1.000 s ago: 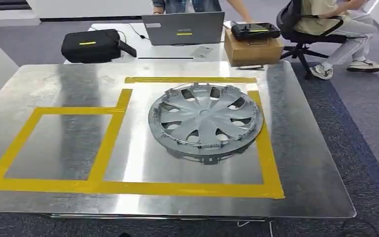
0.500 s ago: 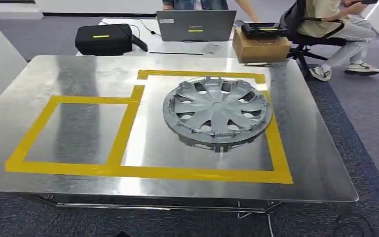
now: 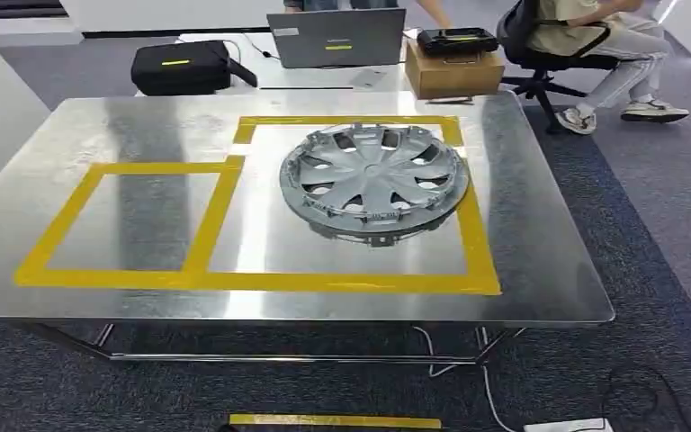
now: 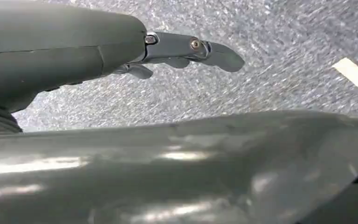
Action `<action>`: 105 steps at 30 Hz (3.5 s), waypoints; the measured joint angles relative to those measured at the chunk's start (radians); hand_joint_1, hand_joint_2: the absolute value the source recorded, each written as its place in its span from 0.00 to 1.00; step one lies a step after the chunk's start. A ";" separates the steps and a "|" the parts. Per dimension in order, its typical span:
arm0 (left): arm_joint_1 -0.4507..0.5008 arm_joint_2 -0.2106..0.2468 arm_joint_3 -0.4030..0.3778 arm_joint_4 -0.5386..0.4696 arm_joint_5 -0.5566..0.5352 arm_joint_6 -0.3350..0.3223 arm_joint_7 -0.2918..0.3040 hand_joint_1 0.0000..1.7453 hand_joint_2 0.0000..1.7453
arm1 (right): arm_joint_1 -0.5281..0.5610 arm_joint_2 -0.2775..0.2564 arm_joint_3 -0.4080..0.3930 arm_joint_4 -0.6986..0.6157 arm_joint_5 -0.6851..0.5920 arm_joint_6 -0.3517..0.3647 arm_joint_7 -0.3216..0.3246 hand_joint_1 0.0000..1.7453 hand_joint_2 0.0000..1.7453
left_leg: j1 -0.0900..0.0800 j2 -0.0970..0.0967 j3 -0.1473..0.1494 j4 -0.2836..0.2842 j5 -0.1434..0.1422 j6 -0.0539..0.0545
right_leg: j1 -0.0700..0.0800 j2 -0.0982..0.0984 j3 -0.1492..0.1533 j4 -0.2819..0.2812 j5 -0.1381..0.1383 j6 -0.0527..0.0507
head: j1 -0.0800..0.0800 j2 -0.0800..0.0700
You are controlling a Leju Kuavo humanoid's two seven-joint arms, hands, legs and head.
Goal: Take the parts from the cabinet and place them on the table.
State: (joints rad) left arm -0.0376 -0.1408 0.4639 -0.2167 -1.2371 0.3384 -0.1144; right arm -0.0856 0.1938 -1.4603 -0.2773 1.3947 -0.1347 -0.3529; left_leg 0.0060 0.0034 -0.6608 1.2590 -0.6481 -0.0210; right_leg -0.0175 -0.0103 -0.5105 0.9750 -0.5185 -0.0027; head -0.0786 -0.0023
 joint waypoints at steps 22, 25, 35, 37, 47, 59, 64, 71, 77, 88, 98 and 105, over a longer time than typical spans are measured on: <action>-0.009 -0.006 0.016 0.000 -0.002 -0.003 -0.006 0.00 0.00 | -0.003 -0.011 0.003 0.001 -0.004 0.001 -0.003 0.00 1.00 | -0.020 0.009 0.054 -0.254 0.217 0.054 | 0.005 0.007 0.109 0.000 -0.052 0.055 | 0.011 0.000; -0.013 -0.006 0.016 0.000 -0.002 -0.002 -0.006 0.00 0.00 | 0.001 -0.011 0.005 0.001 -0.005 0.001 0.000 0.00 1.00 | -0.017 0.010 0.045 -0.252 0.243 0.038 | 0.012 0.008 0.093 -0.018 -0.063 0.030 | 0.009 0.000; -0.005 -0.006 0.017 0.000 -0.009 -0.002 0.000 0.00 0.00 | 0.006 -0.014 0.005 0.001 -0.016 0.004 0.006 0.00 1.00 | -0.003 0.003 0.088 -0.053 0.117 0.013 | 0.010 -0.001 -0.035 0.004 0.032 0.000 | 0.005 0.000; -0.009 -0.005 0.017 0.000 -0.009 -0.002 0.000 0.00 0.00 | 0.006 -0.013 0.006 0.001 -0.016 0.004 0.006 0.00 1.00 | -0.009 0.001 0.201 -0.218 0.121 0.037 | 0.008 -0.002 -0.057 0.015 0.044 0.007 | 0.005 0.000; -0.008 -0.006 0.023 0.000 -0.011 -0.003 0.002 0.00 0.00 | 0.006 -0.018 0.006 0.001 -0.017 0.003 0.003 0.00 1.00 | -0.012 0.010 0.156 -0.304 0.158 0.070 | 0.005 0.006 -0.173 0.305 -0.120 0.056 | 0.010 0.000; -0.006 -0.006 0.033 0.000 -0.011 -0.003 0.003 0.00 0.00 | 0.005 -0.022 0.010 0.001 -0.017 0.004 0.003 0.00 1.00 | -0.011 0.004 0.053 -0.182 0.120 0.016 | 0.001 0.002 0.019 -0.005 -0.009 -0.003 | 0.005 0.000; -0.006 -0.006 0.037 0.000 -0.011 -0.003 0.005 0.00 0.00 | 0.006 -0.023 0.010 0.001 -0.019 0.008 0.007 0.00 1.00 | -0.002 0.004 0.035 0.016 0.030 0.006 | 0.007 0.000 -0.025 0.007 0.028 -0.003 | 0.003 0.000; -0.017 0.000 0.041 0.000 -0.011 0.000 0.007 0.00 0.00 | 0.004 -0.020 0.015 0.001 -0.016 0.022 0.019 0.00 1.00 | -0.016 0.001 0.198 -0.290 0.117 0.039 | 0.008 -0.001 -0.068 0.012 0.073 0.028 | 0.004 0.000; -0.025 0.003 0.048 0.000 -0.005 0.003 0.008 0.00 0.00 | 0.006 -0.023 0.018 0.001 -0.013 0.027 0.032 0.00 1.00 | -0.010 0.010 0.151 -0.302 0.167 0.068 | 0.005 0.007 -0.182 0.294 -0.111 0.051 | 0.012 0.000; -0.024 0.007 0.064 0.000 -0.002 0.005 0.008 0.00 0.00 | 0.011 -0.025 0.029 0.001 -0.013 0.029 0.033 0.00 1.00 | -0.014 0.006 0.086 -0.254 0.186 0.027 | 0.001 0.005 0.018 0.003 0.002 0.012 | 0.009 0.000; -0.023 0.008 0.069 0.000 0.003 0.016 -0.006 0.00 0.00 | 0.005 -0.025 0.038 0.001 -0.013 0.037 0.003 0.00 1.00 | -0.004 0.001 0.173 -0.255 0.139 0.025 | 0.003 0.005 -0.032 0.010 0.039 0.011 | 0.002 0.000; -0.025 0.009 0.084 -0.001 0.004 0.024 -0.014 0.00 0.00 | 0.002 -0.028 0.043 0.001 -0.019 0.035 0.013 0.00 1.00 | -0.004 0.005 0.155 -0.288 0.160 0.064 | 0.004 0.006 -0.082 0.068 -0.004 0.050 | 0.007 0.000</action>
State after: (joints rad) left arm -0.0625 -0.1316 0.5478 -0.2174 -1.2329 0.3620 -0.1281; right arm -0.0840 0.1659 -1.4176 -0.2762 1.3760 -0.0999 -0.3399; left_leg 0.0015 0.0083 -0.5054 0.9707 -0.4880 0.0428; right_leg -0.0132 -0.0038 -0.5925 1.0431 -0.5225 0.0472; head -0.0714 -0.0023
